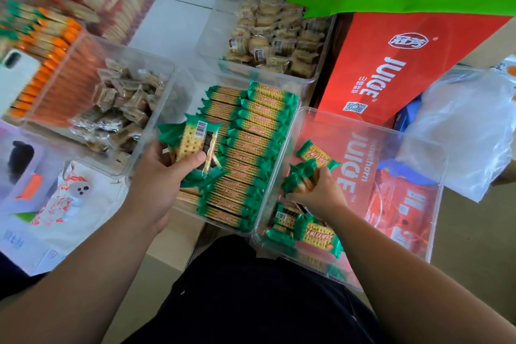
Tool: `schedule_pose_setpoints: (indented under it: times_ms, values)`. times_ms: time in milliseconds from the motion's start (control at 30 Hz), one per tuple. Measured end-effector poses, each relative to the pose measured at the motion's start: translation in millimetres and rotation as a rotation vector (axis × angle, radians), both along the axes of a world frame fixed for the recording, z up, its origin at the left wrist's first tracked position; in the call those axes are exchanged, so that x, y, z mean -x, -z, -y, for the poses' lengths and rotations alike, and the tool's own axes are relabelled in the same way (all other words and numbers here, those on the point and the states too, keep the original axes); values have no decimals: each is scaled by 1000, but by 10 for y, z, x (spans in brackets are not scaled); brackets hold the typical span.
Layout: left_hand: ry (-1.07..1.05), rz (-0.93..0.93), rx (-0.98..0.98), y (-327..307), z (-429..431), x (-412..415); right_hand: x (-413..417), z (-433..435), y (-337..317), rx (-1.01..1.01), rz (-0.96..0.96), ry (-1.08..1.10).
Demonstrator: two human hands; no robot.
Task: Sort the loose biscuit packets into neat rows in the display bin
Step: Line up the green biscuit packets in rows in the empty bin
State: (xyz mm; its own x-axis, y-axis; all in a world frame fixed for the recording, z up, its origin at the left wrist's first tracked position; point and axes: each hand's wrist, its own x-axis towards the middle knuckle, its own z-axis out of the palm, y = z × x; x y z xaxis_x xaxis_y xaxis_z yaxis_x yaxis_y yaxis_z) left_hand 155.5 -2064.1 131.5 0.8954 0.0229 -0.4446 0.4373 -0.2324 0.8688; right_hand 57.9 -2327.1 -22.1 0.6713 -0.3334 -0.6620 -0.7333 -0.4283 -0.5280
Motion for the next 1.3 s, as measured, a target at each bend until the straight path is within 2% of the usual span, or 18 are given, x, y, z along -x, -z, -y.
schedule_pose_setpoints:
  times_ms: [133, 200, 433, 567, 767, 867, 933, 1033, 1133, 1300]
  values:
    - [5, 78, -60, -2, -294, -123, 21, 72, -168, 6, 110, 169]
    - [97, 129, -171, 41, -470, -231, 30, 123, -296, 62, 153, 226]
    - [817, 365, -639, 291, -834, -625, 156, -81, -903, 172, 281, 478]
    - [1197, 493, -710, 461, -952, -778, 247, -461, -1256, 214, 316, 575]
    - [1541, 538, -792, 539, -805, -767, 182, -917, -1700, 265, 388, 634]
    - [1589, 604, -772, 675, -862, -721, 91, -1089, -1885, 311, 397, 586]
    - [1561, 654, -682, 739, -941, -732, 8, -1185, -1984, 325, 391, 509]
    - [1426, 566, -475, 792, -1084, -859, -177, -1337, -2110, 334, 377, 347]
    - [1268, 490, -411, 837, -1246, -962, -472, -1532, -2163, 356, 388, 192]
    - [1317, 366, -383, 775, -1306, -976, -950, -1919, -1974, 368, 342, -79]
